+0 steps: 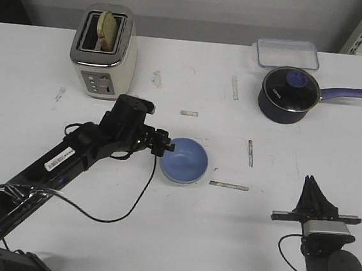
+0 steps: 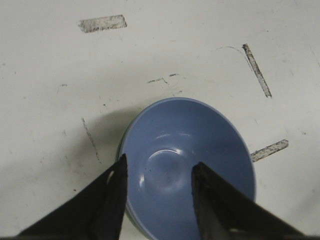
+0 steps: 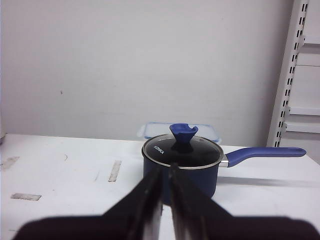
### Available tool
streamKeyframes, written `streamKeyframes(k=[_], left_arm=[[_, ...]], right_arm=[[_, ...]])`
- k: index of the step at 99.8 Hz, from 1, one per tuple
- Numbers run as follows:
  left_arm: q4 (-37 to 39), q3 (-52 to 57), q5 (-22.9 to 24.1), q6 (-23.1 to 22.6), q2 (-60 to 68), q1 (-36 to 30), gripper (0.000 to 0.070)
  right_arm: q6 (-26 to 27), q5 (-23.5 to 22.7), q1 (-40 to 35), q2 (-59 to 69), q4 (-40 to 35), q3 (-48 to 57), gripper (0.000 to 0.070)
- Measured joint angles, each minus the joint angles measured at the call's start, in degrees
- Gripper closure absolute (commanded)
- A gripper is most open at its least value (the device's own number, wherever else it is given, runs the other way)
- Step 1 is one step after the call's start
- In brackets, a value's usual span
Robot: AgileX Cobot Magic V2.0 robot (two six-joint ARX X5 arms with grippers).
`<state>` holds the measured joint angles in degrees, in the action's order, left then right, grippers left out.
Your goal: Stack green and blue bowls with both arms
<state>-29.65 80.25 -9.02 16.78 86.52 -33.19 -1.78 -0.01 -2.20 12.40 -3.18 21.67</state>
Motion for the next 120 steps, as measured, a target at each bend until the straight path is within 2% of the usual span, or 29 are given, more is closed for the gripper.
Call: streamKeyframes(k=[13, 32, 40, 48, 67, 98, 120], left_arm=[[10.23, -10.19, 0.02, -5.79, -7.23, 2.08, 0.0474], [29.22, -26.18, 0.04, -12.02, -19.15, 5.27, 0.0600], [35.93, -32.57, 0.28, -13.44, -23.71, 6.97, 0.0700], [40.09, -37.73, 2.19, -14.19, -27.74, 8.96, 0.0700], [40.81, -45.51, 9.20, -14.53, -36.85, 14.62, 0.0699], [40.52, -56.89, 9.57, -14.53, -54.03, 24.22, 0.0699], [33.53, -58.14, 9.57, -14.56, -63.84, 26.43, 0.0699]], right_arm=[[0.00, 0.00, 0.00, 0.00, 0.00, 0.00, 0.0688], [0.00, 0.00, -0.02, 0.00, 0.00, 0.00, 0.0688], [0.00, 0.02, -0.02, 0.00, 0.00, 0.00, 0.0688], [0.00, 0.00, 0.00, 0.00, 0.00, 0.00, 0.0688], [0.00, 0.00, 0.00, 0.00, 0.00, 0.00, 0.0688], [0.00, 0.00, 0.00, 0.00, 0.00, 0.00, 0.0688], [0.00, 0.02, 0.00, 0.00, 0.00, 0.00, 0.0688]])
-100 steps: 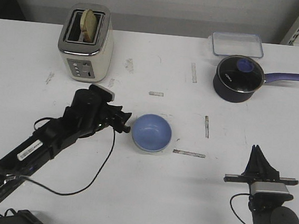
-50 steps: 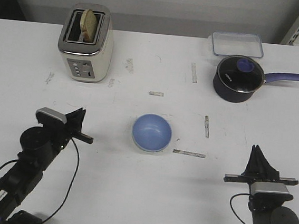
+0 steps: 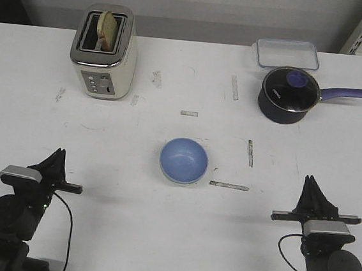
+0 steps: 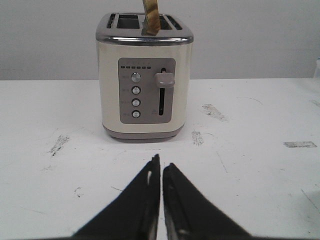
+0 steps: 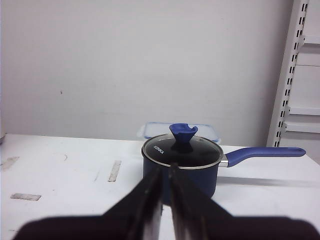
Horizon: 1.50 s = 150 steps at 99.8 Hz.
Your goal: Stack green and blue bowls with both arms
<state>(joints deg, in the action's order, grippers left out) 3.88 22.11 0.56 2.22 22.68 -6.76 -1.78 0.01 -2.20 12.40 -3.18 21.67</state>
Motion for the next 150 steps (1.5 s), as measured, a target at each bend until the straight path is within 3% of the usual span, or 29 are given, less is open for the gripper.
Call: streamKeyframes(k=[57, 59, 60, 61, 150], left_arm=[[0.20, -0.55, 0.17, 0.02, -9.40, 0.00, 0.0699], [0.90, -1.18, 0.52, 0.00, -9.90, 0.00, 0.0699], [2.05, -16.35, 1.01, -0.26, -21.38, 2.51, 0.0699], [2.05, -16.59, 1.01, -0.33, -21.53, 2.64, 0.0699], [4.55, -20.17, 1.03, -4.24, -22.38, 4.28, 0.0699]], right_arm=[[0.00, -0.02, 0.00, 0.00, 0.00, 0.00, 0.0688], [0.00, -0.02, 0.00, 0.00, 0.00, 0.00, 0.0688], [0.00, -0.02, -0.02, 0.00, 0.00, 0.00, 0.0688], [0.00, -0.02, 0.00, 0.00, 0.00, 0.00, 0.0688], [0.00, -0.02, 0.00, 0.00, 0.00, 0.00, 0.0688]])
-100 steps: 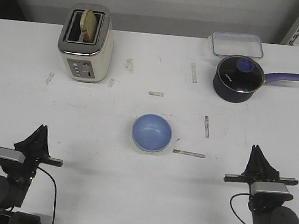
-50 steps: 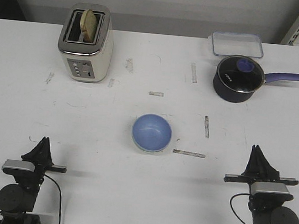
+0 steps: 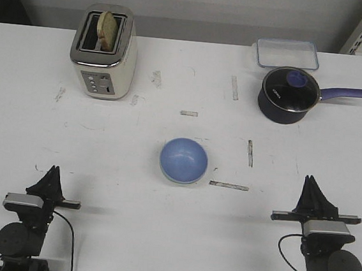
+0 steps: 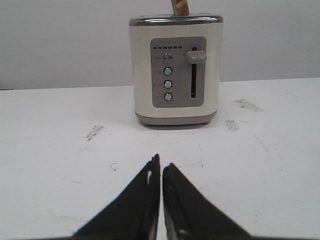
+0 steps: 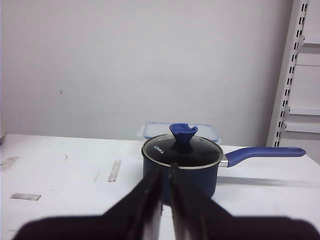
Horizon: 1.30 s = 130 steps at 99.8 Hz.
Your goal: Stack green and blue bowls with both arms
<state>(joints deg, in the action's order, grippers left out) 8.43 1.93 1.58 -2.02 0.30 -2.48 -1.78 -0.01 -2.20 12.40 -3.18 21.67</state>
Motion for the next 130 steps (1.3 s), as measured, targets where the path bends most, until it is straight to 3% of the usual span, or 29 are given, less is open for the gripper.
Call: streamKeyframes(k=[88, 130], left_arm=[[-0.02, 0.00, 0.00, 0.00, 0.00, 0.00, 0.0699], [-0.02, 0.00, 0.00, 0.00, 0.00, 0.00, 0.0699]], right_arm=[[0.00, -0.68, 0.52, -0.90, -0.90, -0.22, 0.0688], [3.26, -1.53, 2.58, -10.75, -0.13, -12.90, 0.0688]])
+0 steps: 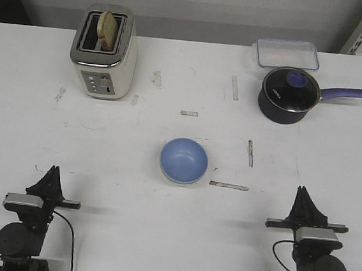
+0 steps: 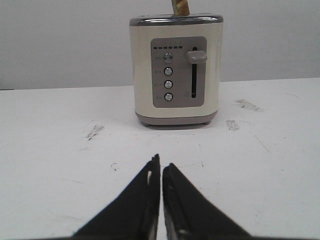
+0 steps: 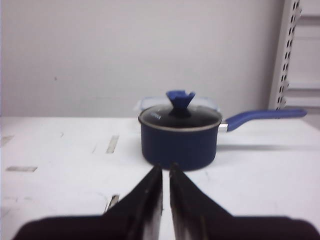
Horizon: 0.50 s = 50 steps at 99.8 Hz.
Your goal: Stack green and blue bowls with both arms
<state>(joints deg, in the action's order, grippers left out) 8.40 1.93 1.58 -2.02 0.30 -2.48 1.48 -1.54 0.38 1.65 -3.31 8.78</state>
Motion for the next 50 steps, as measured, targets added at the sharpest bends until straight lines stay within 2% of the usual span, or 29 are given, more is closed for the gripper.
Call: streamKeyframes(k=[13, 41, 50], left_arm=[[0.02, 0.00, 0.00, 0.00, 0.00, 0.00, 0.0699], [0.00, 0.00, 0.00, 0.00, 0.00, 0.00, 0.0699], [-0.02, 0.00, 0.00, 0.00, 0.00, 0.00, 0.0699]], right_arm=[[1.07, 0.02, 0.00, -1.38, 0.37, -2.97, 0.0688], [2.01, -0.44, 0.00, -1.38, 7.45, -7.58, 0.0688], [2.03, -1.33, 0.00, -1.40, 7.10, -7.96, 0.0688]])
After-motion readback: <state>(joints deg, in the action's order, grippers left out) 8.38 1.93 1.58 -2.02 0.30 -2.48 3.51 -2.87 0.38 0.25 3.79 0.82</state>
